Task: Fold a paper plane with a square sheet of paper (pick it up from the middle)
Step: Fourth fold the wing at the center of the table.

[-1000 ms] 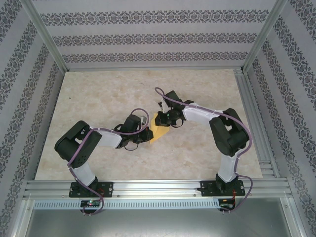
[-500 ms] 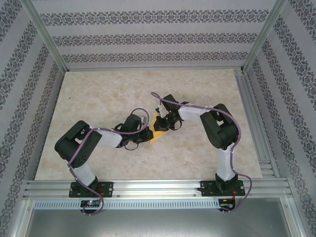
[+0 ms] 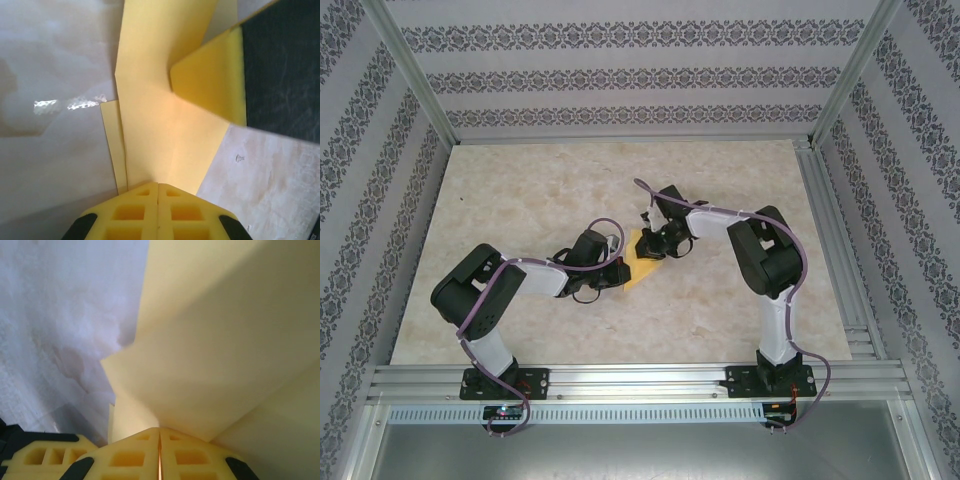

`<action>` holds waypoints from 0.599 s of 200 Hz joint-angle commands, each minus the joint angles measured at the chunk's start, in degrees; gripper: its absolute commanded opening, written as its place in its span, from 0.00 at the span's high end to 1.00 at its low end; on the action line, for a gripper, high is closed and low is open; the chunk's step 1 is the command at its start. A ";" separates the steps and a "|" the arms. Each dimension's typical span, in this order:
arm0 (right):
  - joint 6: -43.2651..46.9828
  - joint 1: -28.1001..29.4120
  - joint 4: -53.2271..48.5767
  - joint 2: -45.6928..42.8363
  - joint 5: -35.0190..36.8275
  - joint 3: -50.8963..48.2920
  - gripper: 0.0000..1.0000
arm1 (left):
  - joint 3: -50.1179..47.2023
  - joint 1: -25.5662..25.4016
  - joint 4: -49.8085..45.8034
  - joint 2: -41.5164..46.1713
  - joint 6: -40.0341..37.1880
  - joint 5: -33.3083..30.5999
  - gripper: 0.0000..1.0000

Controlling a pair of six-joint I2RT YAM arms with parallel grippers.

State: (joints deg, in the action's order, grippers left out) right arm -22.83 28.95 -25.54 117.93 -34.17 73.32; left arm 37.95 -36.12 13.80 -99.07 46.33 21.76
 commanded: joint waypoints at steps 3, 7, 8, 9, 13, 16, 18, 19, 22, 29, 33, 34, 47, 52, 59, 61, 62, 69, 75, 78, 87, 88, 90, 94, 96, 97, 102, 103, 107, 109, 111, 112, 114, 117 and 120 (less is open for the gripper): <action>-1.07 -1.94 3.35 1.85 4.71 1.95 0.90 | -2.27 -0.27 -13.23 -2.97 -2.73 -0.82 0.99; -1.24 -2.04 3.31 1.91 5.08 2.11 0.90 | -2.19 -0.27 -13.29 -2.97 -2.83 -0.79 0.99; -1.29 -2.09 3.31 1.93 5.21 2.14 0.90 | -2.14 -0.27 -13.33 -2.97 -2.82 -0.82 0.99; -1.27 -2.12 3.31 1.99 5.32 2.21 0.90 | -2.16 -0.27 -13.30 -2.97 -2.87 -0.78 0.99; -1.25 -2.27 3.31 2.10 5.75 2.43 0.90 | -2.18 -0.27 -13.34 -2.97 -2.95 -0.73 0.99; -1.29 -2.31 3.33 2.15 6.15 2.48 0.90 | -2.06 -0.28 -13.35 -2.97 -2.97 -0.75 0.99; -1.30 -2.45 3.24 2.24 6.34 2.56 0.89 | -2.06 -0.31 -13.43 -2.97 -2.99 -0.75 0.99; -1.32 -2.47 3.23 2.27 6.50 2.59 0.89 | -2.04 -0.34 -13.44 -2.97 -2.99 -0.71 0.99; -1.42 -2.57 3.17 2.37 6.94 2.68 0.89 | -1.97 -0.35 -13.47 -2.97 -3.04 -0.68 1.00; -1.58 -2.84 3.08 2.60 7.87 3.07 0.89 | -1.96 -0.36 -13.54 -2.95 -3.24 -0.58 0.99; -1.59 -3.05 3.05 2.77 8.41 3.31 0.89 | -1.88 -0.36 -13.62 -2.94 -3.19 -0.58 0.99; -1.64 -3.12 3.00 2.80 8.51 3.36 0.89 | -1.85 -0.40 -13.62 -2.96 -3.27 -0.58 0.99; -1.99 -3.67 2.78 3.35 9.95 4.22 0.89 | -1.83 -0.49 -13.80 -2.97 -3.43 -0.49 1.00; -2.00 -3.87 2.69 3.54 10.46 4.56 0.89 | -1.79 -0.45 -13.77 -2.97 -3.52 -0.54 0.99; -2.04 -4.16 2.69 3.68 11.15 4.92 0.89 | -1.83 -0.58 -13.80 -2.97 -3.59 -0.48 1.00; -2.18 -4.23 2.65 3.77 11.34 5.02 0.89 | -1.83 -0.54 -13.80 -2.95 -3.60 -0.42 1.00; -2.20 -4.28 2.62 3.78 11.42 5.05 0.89 | -1.83 -0.54 -13.80 -2.96 -3.56 -0.41 1.00; -2.17 -4.57 2.62 3.95 11.91 5.48 0.88 | -1.81 -0.53 -13.80 -2.89 -3.56 -0.40 1.00; -2.22 -4.94 2.64 4.13 12.27 5.76 0.88 | -1.86 -0.53 -13.80 -2.86 -3.70 -0.43 0.99; -2.20 -5.04 2.61 4.21 12.41 5.99 0.88 | -1.85 -0.56 -13.80 -2.87 -3.74 -0.47 1.00; -2.33 -5.47 2.37 4.47 12.96 6.66 0.88 | -1.84 -0.62 -13.89 -2.84 -3.74 -0.37 0.99; -2.32 -5.56 2.35 4.53 13.02 6.71 0.88 | -1.84 -0.62 -13.89 -2.86 -3.72 -0.34 1.00; -2.31 -5.63 2.36 4.62 13.11 6.85 0.88 | -1.83 -0.62 -13.85 -2.88 -3.75 -0.39 1.00; -2.33 -5.80 2.38 4.75 13.25 7.12 0.88 | -1.81 -0.63 -13.84 -2.88 -3.73 -0.32 0.99; -2.31 -5.89 2.35 4.83 13.32 7.28 0.88 | -1.83 -0.62 -13.86 -2.82 -3.77 -0.34 1.00; -2.31 -5.91 2.39 4.89 13.33 7.37 0.88 | -1.83 -0.66 -13.87 -2.85 -3.74 -0.37 1.00; -2.30 -6.16 2.28 5.08 13.59 7.67 0.88 | -1.77 -0.62 -13.89 -2.89 -3.78 -0.38 0.99; -2.31 -6.17 2.22 5.14 13.64 7.70 0.87 | -1.80 -0.62 -13.84 -2.89 -3.78 -0.39 1.00; -2.24 -6.39 2.02 5.34 13.94 8.07 0.87 | -1.83 -0.66 -13.87 -2.93 -3.73 -0.38 1.00; -2.29 -6.43 1.93 5.46 14.00 8.18 0.87 | -1.83 -0.63 -13.84 -2.96 -3.77 -0.40 1.00; -2.22 -6.56 1.79 5.58 14.03 8.34 0.87 | -1.81 -0.62 -13.86 -2.93 -3.80 -0.38 1.00; -2.22 -6.59 1.76 5.61 14.08 8.42 0.87 | -1.82 -0.62 -13.87 -2.95 -3.75 -0.39 1.00; -2.22 -6.68 1.73 5.70 14.12 8.55 0.87 | -1.83 -0.64 -13.89 -2.92 -3.78 -0.35 1.00; -2.07 -6.79 1.68 5.86 14.28 8.78 0.87 | -1.83 -0.70 -13.81 -2.89 -3.76 -0.40 1.00; -1.98 -6.94 1.51 6.00 14.38 8.97 0.87 | -1.81 -0.71 -13.80 -2.84 -3.72 -0.40 1.00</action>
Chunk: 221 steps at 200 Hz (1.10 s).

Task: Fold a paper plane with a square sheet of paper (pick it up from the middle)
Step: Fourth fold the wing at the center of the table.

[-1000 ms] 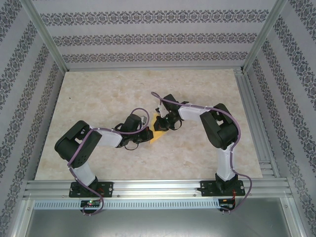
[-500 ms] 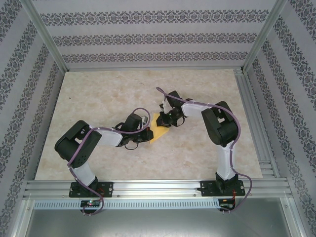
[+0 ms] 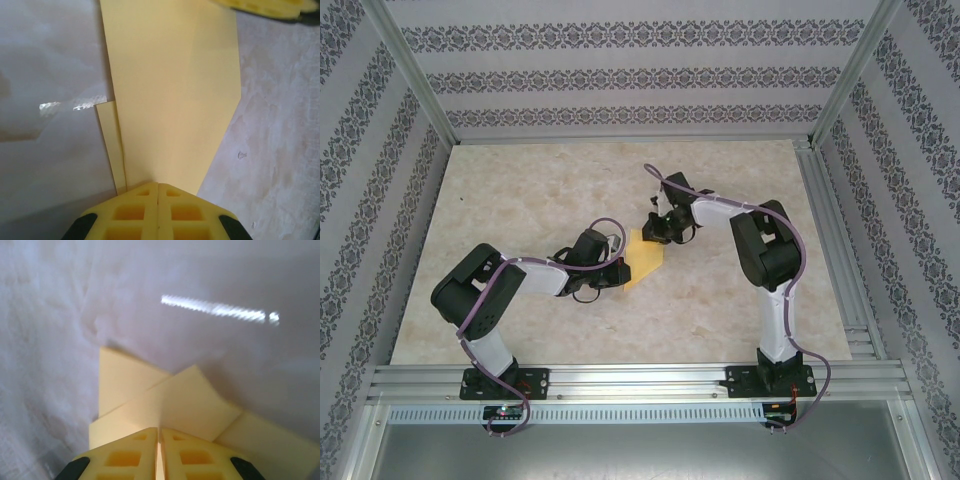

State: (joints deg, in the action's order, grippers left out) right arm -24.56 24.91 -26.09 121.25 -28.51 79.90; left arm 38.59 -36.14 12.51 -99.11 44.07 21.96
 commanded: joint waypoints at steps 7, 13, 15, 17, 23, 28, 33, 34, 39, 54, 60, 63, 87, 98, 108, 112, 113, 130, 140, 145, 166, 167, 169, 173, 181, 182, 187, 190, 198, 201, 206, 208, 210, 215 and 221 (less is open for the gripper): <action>-0.23 -3.23 1.80 3.01 9.07 2.85 0.87 | -2.40 -0.69 -12.51 -2.83 -1.56 -0.60 1.00; -0.22 -3.48 1.74 3.21 9.33 3.21 0.87 | -2.38 -0.69 -12.51 -2.84 -1.57 -0.60 1.00; -0.18 -3.57 1.61 3.29 9.52 3.35 0.87 | -2.31 -0.69 -12.51 -2.80 -1.54 -0.55 1.00; -0.15 -3.69 1.58 3.36 9.59 3.47 0.87 | -2.36 -0.69 -12.51 -2.71 -1.60 -0.52 1.00; -0.13 -4.01 1.49 3.46 10.03 3.87 0.87 | -2.29 -0.69 -12.52 -2.84 -1.54 -0.55 1.00; -0.07 -4.18 1.25 3.51 10.28 4.17 0.87 | -2.21 -0.69 -12.51 -2.78 -1.62 -0.53 1.00; -0.12 -4.48 1.07 3.49 10.60 4.56 0.87 | -2.14 -0.69 -12.56 -2.82 -1.60 -0.58 1.00; -0.09 -4.50 1.01 3.48 10.63 4.65 0.87 | -2.12 -0.69 -12.58 -2.79 -1.61 -0.55 1.00; -0.05 -4.67 0.78 3.42 10.91 5.09 0.87 | -2.00 -0.69 -12.56 -2.78 -1.61 -0.55 1.00; 0.19 -4.77 -0.09 2.19 11.29 6.09 0.87 | -1.86 -0.77 -12.51 -2.71 -1.71 -0.59 0.99; 0.15 -4.70 -0.04 1.22 11.29 6.07 0.87 | -1.70 -0.78 -12.57 -2.71 -1.71 -0.59 1.00; 0.15 -4.56 -0.02 0.73 11.24 5.90 0.87 | -1.63 -0.79 -12.60 -2.63 -1.71 -0.60 0.99; 0.04 -3.34 1.41 -4.80 10.70 2.93 0.87 | -1.07 -0.77 -12.67 -2.49 -1.57 -0.64 0.99; -0.05 -2.36 2.21 -7.28 10.18 0.82 0.86 | -0.77 -0.77 -12.66 -2.27 -1.53 -0.70 1.00; 0.03 -1.36 2.98 -9.35 9.78 -1.47 0.86 | -0.50 -0.83 -12.62 -2.16 -1.44 -0.86 0.99; -0.12 -1.00 3.41 -10.07 9.55 -2.51 0.86 | -0.46 -0.84 -12.66 -2.15 -1.45 -0.87 0.99; -0.13 -0.87 3.54 -10.25 9.45 -2.71 0.86 | -0.41 -0.81 -12.68 -2.14 -1.45 -0.91 0.99; -0.20 1.31 4.41 -12.05 7.61 -5.81 0.85 | 0.06 -0.86 -12.86 -2.05 -1.42 -0.96 0.99; -0.15 2.47 4.40 -12.14 6.52 -6.72 0.85 | 0.18 -0.86 -12.86 -2.05 -1.40 -0.94 0.99; 0.08 3.04 4.17 -11.97 5.86 -6.98 0.85 | 0.19 -0.93 -12.82 -1.95 -1.36 -0.97 0.99; 0.49 4.77 3.65 -10.08 2.98 -7.14 0.86 | 0.26 -0.93 -12.85 -1.39 -1.19 -1.14 1.00; 0.57 4.87 3.58 -9.94 2.92 -7.13 0.86 | 0.30 -0.89 -12.86 -1.37 -1.19 -1.22 1.00; 0.59 4.97 3.47 -9.69 2.76 -7.06 0.86 | 0.29 -0.87 -12.82 -1.27 -1.19 -1.21 0.99; 0.68 5.19 3.29 -9.23 2.35 -6.92 0.86 | 0.34 -0.86 -12.89 -1.18 -1.14 -1.30 1.00; 0.99 5.37 2.72 -8.00 1.51 -6.52 0.87 | 0.46 -0.88 -13.08 -0.91 -1.07 -1.39 0.99; 1.04 5.39 2.63 -7.85 1.43 -6.47 0.87 | 0.44 -0.87 -13.06 -0.91 -1.08 -1.39 0.99; 1.16 5.42 2.32 -7.07 0.97 -6.07 0.87 | 0.53 -0.86 -13.12 -0.78 -1.09 -1.42 0.99; 1.22 5.42 2.20 -6.64 0.73 -5.95 0.87 | 0.57 -0.86 -13.02 -0.67 -1.06 -1.40 0.99; 1.56 5.33 1.71 -5.73 0.52 -5.44 0.88 | 0.61 -0.86 -13.06 -0.43 -0.97 -1.43 0.99; 1.72 5.33 1.40 -5.31 0.66 -5.27 0.88 | 0.71 -0.86 -13.02 -0.39 -0.93 -1.39 0.99; 2.02 5.33 0.97 -4.73 0.90 -5.00 0.88 | 0.85 -0.87 -13.06 -0.12 -0.92 -1.39 0.99; 2.11 5.26 0.80 -4.54 0.91 -4.95 0.88 | 0.93 -0.91 -13.07 -0.08 -0.92 -1.35 0.99; 2.20 5.20 0.67 -4.36 0.98 -4.80 0.88 | 1.00 -0.87 -12.98 0.00 -0.96 -1.31 0.99; 2.54 5.17 0.40 -3.99 1.16 -4.53 0.88 | 1.16 -0.87 -13.03 0.20 -0.94 -1.24 0.99; 2.60 5.00 0.17 -3.39 1.35 -4.33 0.89 | 1.39 -0.86 -12.88 0.54 -0.84 -1.18 0.99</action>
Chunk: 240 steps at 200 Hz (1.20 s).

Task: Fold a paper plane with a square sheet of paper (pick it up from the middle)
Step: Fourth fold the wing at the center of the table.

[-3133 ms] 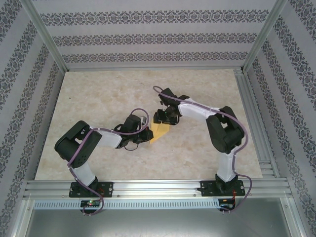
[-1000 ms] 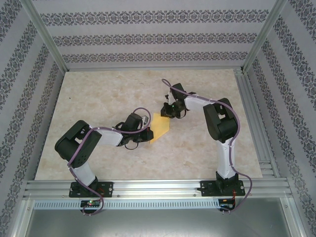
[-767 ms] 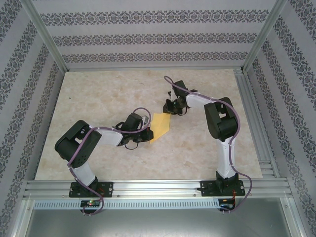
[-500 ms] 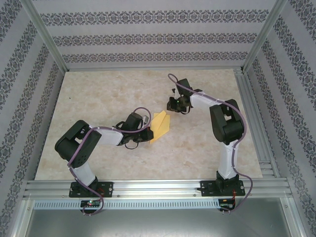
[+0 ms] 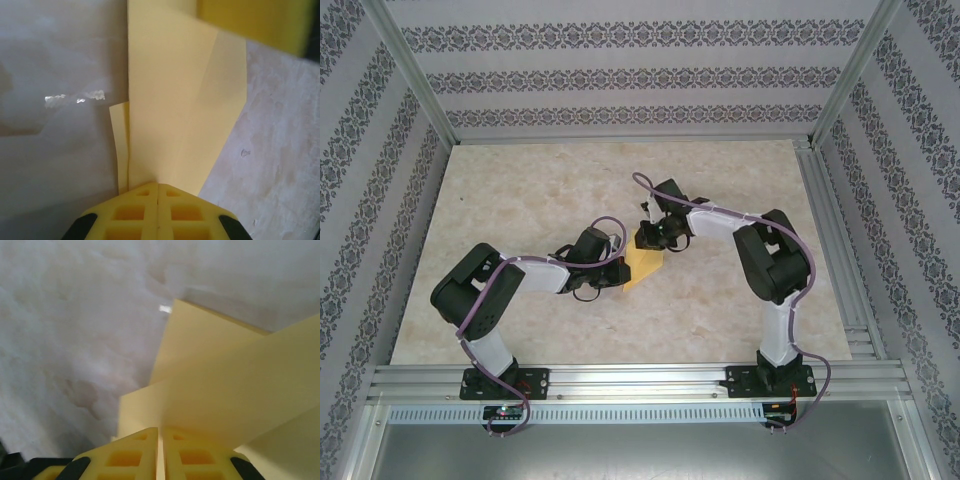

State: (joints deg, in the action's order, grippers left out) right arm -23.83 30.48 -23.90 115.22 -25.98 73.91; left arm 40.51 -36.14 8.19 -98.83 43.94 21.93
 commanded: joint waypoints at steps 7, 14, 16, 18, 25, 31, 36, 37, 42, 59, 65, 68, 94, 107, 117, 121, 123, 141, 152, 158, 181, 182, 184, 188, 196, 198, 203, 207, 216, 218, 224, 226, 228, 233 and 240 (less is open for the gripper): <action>1.94 -0.80 -2.30 3.23 -1.09 1.84 0.89 | -0.12 -0.91 -8.45 0.72 -0.58 -0.96 0.99; 2.07 -1.03 -2.44 3.78 -1.18 1.85 0.89 | 0.34 -0.86 -8.19 1.42 -0.45 -0.61 0.98; 2.05 -1.10 -2.44 3.96 -1.29 1.85 0.89 | 0.42 -0.86 -8.01 1.48 -0.34 -0.45 0.98; 2.04 -1.16 -2.46 4.14 -1.32 1.85 0.89 | 0.55 -0.86 -7.86 1.78 -0.34 -0.24 0.98; 2.13 -1.34 -2.42 4.53 -1.21 1.85 0.89 | 1.09 -0.86 -7.27 2.32 -0.09 0.30 0.97; 2.12 -1.38 -2.50 4.77 -1.14 1.75 0.89 | 1.50 -0.87 -6.72 2.95 0.08 0.75 0.96; 2.20 -1.45 -2.68 4.91 -1.03 1.74 0.89 | 1.99 -0.88 -6.46 3.31 0.10 1.08 0.96; 2.21 -1.46 -2.70 4.97 -1.02 1.75 0.89 | 2.05 -0.87 -6.36 3.31 0.09 1.09 0.95; 2.30 -1.48 -2.83 5.14 -0.86 1.76 0.89 | 2.54 -0.86 -6.26 3.67 0.17 1.34 0.95; 2.49 -1.48 -3.08 5.58 -0.27 1.58 0.89 | 4.34 -0.86 -6.33 3.67 -0.14 1.62 0.91; 2.51 -1.48 -3.15 5.61 -0.14 1.59 0.89 | 5.05 -0.85 -6.74 3.22 -0.44 1.69 0.90; 2.51 -1.52 -3.17 5.69 -0.01 1.59 0.89 | 5.45 -0.93 -7.08 2.98 -0.68 1.66 0.90; 2.75 -1.54 -4.01 6.31 0.91 1.92 0.89 | 7.42 -0.87 -8.12 -0.12 -1.20 2.25 0.87; 2.93 -1.48 -4.29 6.51 1.32 2.03 0.89 | 7.99 -0.86 -9.08 -1.45 -1.18 2.17 0.86; 2.96 -1.48 -4.66 6.76 1.55 2.27 0.89 | 8.55 -0.86 -10.51 -2.42 -1.56 2.15 0.86; 2.92 -1.48 -4.77 6.89 1.70 2.33 0.89 | 8.61 -0.86 -10.78 -2.73 -1.68 2.32 0.86; 2.92 -1.48 -4.87 6.87 1.78 2.37 0.89 | 8.57 -0.86 -10.81 -2.85 -1.67 2.50 0.86; 2.92 -1.52 -5.58 7.45 2.46 2.71 0.89 | 8.44 -1.03 -11.73 -3.48 -2.01 3.06 0.86; 2.93 -1.48 -6.14 7.69 3.16 2.86 0.89 | 8.50 -1.28 -13.97 -3.32 -2.74 1.97 0.86; 2.90 -1.52 -6.37 7.88 3.66 2.99 0.89 | 8.50 -1.38 -15.25 -3.22 -3.24 1.25 0.86; 2.79 -1.48 -7.50 8.48 5.12 3.50 0.90 | 7.69 -1.56 -18.30 -2.62 -4.68 0.09 0.86; 2.77 -1.52 -7.53 8.46 5.18 3.51 0.90 | 7.63 -1.56 -18.34 -2.56 -4.71 0.06 0.86; 2.75 -1.49 -7.56 8.51 5.26 3.52 0.90 | 7.54 -1.61 -18.59 -2.52 -4.74 -0.13 0.86; 2.75 -1.55 -7.65 8.58 5.51 3.59 0.90 | 7.35 -1.57 -18.97 -2.36 -4.89 -0.28 0.86; 2.70 -1.56 -7.81 8.66 5.75 3.61 0.90 | 6.90 -1.59 -19.37 -2.02 -5.11 -0.54 0.86; 2.69 -1.56 -7.82 8.67 5.76 3.61 0.90 | 6.76 -1.57 -19.36 -1.87 -5.10 -0.43 0.86; 2.69 -1.56 -7.86 8.73 5.84 3.61 0.89 | 6.46 -1.57 -19.45 -1.60 -5.15 -0.36 0.86; 2.61 -1.56 -7.84 8.79 5.85 3.61 0.90 | 6.22 -1.56 -19.37 -1.43 -5.23 -0.32 0.86; 2.52 -1.56 -7.82 8.74 5.85 3.54 0.90 | 5.80 -1.68 -19.22 -0.87 -5.32 0.16 0.87; 2.53 -1.56 -7.83 8.78 5.85 3.66 0.90 | 5.70 -1.70 -19.23 -0.81 -5.28 0.27 0.87; 2.53 -1.61 -7.88 8.86 5.86 3.70 0.90 | 5.55 -1.82 -19.22 -0.54 -5.49 0.61 0.87; 2.42 -1.57 -7.91 8.88 5.85 3.70 0.90 | 5.48 -1.83 -19.24 -0.35 -5.52 0.71 0.87; 2.40 -1.57 -7.91 8.86 5.85 3.76 0.89 | 5.42 -1.92 -19.19 -0.29 -5.58 0.76 0.87; 2.40 -1.52 -7.92 8.95 5.87 3.79 0.89 | 5.29 -2.04 -19.18 -0.02 -5.75 1.00 0.87; 2.44 -1.56 -7.98 9.04 5.85 3.79 0.89 | 5.16 -2.20 -19.09 0.44 -6.15 1.44 0.87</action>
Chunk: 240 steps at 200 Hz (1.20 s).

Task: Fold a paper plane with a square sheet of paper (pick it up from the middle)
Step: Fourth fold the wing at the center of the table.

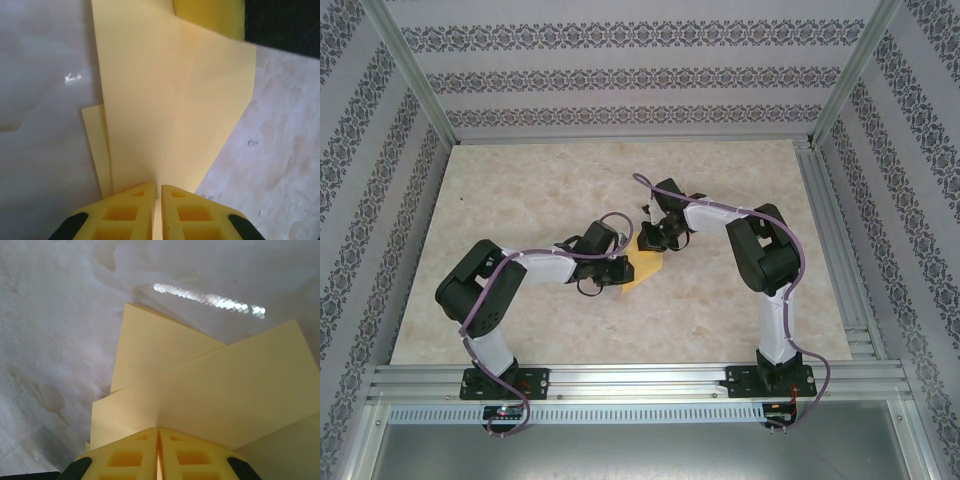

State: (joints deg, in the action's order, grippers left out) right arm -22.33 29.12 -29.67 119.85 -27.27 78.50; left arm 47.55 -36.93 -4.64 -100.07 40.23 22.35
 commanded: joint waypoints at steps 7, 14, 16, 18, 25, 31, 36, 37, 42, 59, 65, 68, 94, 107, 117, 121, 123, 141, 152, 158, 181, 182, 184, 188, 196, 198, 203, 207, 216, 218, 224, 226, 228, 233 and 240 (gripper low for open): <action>0.88 -0.21 -2.23 4.48 7.18 -0.80 0.90 | -1.95 -1.61 -6.28 2.08 -2.87 1.41 0.87; 0.91 -0.21 -2.23 4.54 7.18 -0.80 0.90 | -2.11 -1.82 -6.45 2.39 -3.26 1.69 0.87; 0.93 -0.21 -2.23 4.54 7.22 -0.85 0.90 | -2.11 -1.87 -6.55 2.42 -3.48 1.77 0.87; 0.96 -0.21 -2.23 4.54 7.22 -0.81 0.90 | -2.11 -1.91 -6.63 2.49 -3.57 1.76 0.87; 0.88 -0.21 -2.23 4.67 7.23 -0.80 0.90 | -2.10 -2.17 -7.01 2.73 -3.96 1.74 0.87; 0.94 -0.21 -2.31 4.72 7.23 -0.86 0.90 | -2.24 -2.39 -7.37 2.90 -4.22 1.67 0.87; 0.95 -0.21 -2.32 4.75 7.25 -0.82 0.90 | -2.32 -2.53 -7.55 2.91 -4.43 1.70 0.87; 0.92 -0.21 -2.28 4.76 7.24 -0.81 0.90 | -2.35 -2.53 -7.56 2.93 -4.44 1.72 0.87; 0.88 -0.23 -2.32 4.82 7.31 -0.80 0.90 | -2.51 -2.63 -7.70 2.95 -4.54 1.71 0.87; 0.86 -0.30 -2.40 4.85 7.41 -0.80 0.90 | -3.15 -2.89 -7.79 2.97 -4.47 1.38 0.88; 0.79 -0.30 -2.41 4.88 7.40 -0.87 0.90 | -3.45 -2.97 -7.99 2.96 -4.37 0.94 0.88; 0.80 -0.25 -2.41 4.89 7.40 -0.88 0.90 | -3.49 -2.97 -8.15 2.95 -4.39 0.76 0.88; 0.84 -0.34 -2.50 5.05 7.58 -0.87 0.90 | -4.12 -3.17 -9.84 3.08 -4.28 -1.32 0.90; 0.88 -0.38 -2.59 5.15 7.66 -0.81 0.89 | -4.49 -3.23 -10.03 3.35 -4.37 -1.34 0.90; 0.90 -0.34 -2.67 5.17 7.66 -0.80 0.90 | -4.80 -3.35 -10.33 3.55 -4.28 -1.39 0.90; 0.95 -0.38 -2.63 5.14 7.78 -0.85 0.90 | -4.82 -3.39 -10.48 3.57 -4.28 -1.37 0.90; 0.96 -0.43 -2.64 5.13 7.76 -0.82 0.90 | -4.94 -3.41 -10.54 3.57 -4.28 -1.35 0.90; 0.95 -0.49 -2.74 5.22 7.89 -0.91 0.90 | -5.47 -3.76 -10.78 3.94 -4.32 -1.19 0.90; 0.89 -0.47 -2.85 5.38 7.90 -0.89 0.90 | -5.84 -4.07 -10.96 4.18 -4.37 -0.75 0.90; 0.95 -0.55 -2.85 5.32 7.85 -0.89 0.90 | -5.93 -4.24 -11.21 4.27 -4.48 -0.78 0.90; 0.99 -0.56 -2.98 5.45 7.86 -0.98 0.90 | -6.23 -4.88 -12.38 4.27 -4.81 -0.97 0.91; 0.98 -0.56 -2.96 5.47 7.90 -0.98 0.90 | -6.28 -4.90 -12.44 4.27 -4.81 -0.98 0.91; 0.99 -0.56 -2.94 5.45 7.90 -0.98 0.90 | -6.27 -4.95 -12.52 4.27 -4.74 -1.05 0.91; 0.91 -0.56 -2.94 5.46 7.93 -1.06 0.90 | -6.47 -4.99 -12.62 4.27 -4.74 -1.12 0.91; 0.93 -0.56 -2.88 5.45 7.84 -1.07 0.90 | -6.73 -5.08 -12.95 4.28 -4.68 -1.30 0.91; 0.91 -0.58 -2.86 5.47 7.84 -1.11 0.90 | -6.78 -5.08 -13.05 4.34 -4.62 -1.31 0.91; 0.87 -0.59 -2.93 5.48 7.91 -1.07 0.90 | -6.96 -5.08 -13.18 4.36 -4.55 -1.44 0.92; 0.90 -0.56 -2.93 5.48 7.87 -1.07 0.90 | -7.12 -5.08 -13.32 4.44 -4.47 -1.60 0.92; 0.90 -0.64 -2.94 5.48 7.84 -1.07 0.90 | -7.49 -5.09 -13.60 4.77 -4.29 -1.98 0.92; 0.91 -0.65 -2.94 5.48 7.84 -1.09 0.90 | -7.54 -5.13 -13.58 4.84 -4.22 -2.07 0.92; 0.91 -0.65 -2.85 5.47 7.85 -1.08 0.90 | -7.76 -5.17 -13.59 5.05 -4.11 -2.06 0.92; 0.93 -0.65 -2.87 5.46 7.87 -1.07 0.90 | -7.83 -5.17 -13.63 5.10 -4.15 -2.05 0.92; 0.89 -0.69 -2.92 5.47 7.89 -1.07 0.90 | -7.93 -5.22 -13.63 5.20 -4.14 -2.13 0.92; 0.88 -0.65 -2.94 5.50 7.84 -1.07 0.89 | -8.04 -5.17 -13.64 5.40 -4.15 -2.10 0.92; 0.91 -0.65 -3.02 5.47 7.85 -1.03 0.90 | -8.11 -5.17 -13.78 5.66 -4.14 -2.18 0.92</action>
State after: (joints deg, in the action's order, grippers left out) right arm -22.35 29.10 -30.39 120.27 -27.16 79.05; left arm 42.72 -40.29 -7.14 -94.87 36.60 18.92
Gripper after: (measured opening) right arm 0.104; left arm 0.081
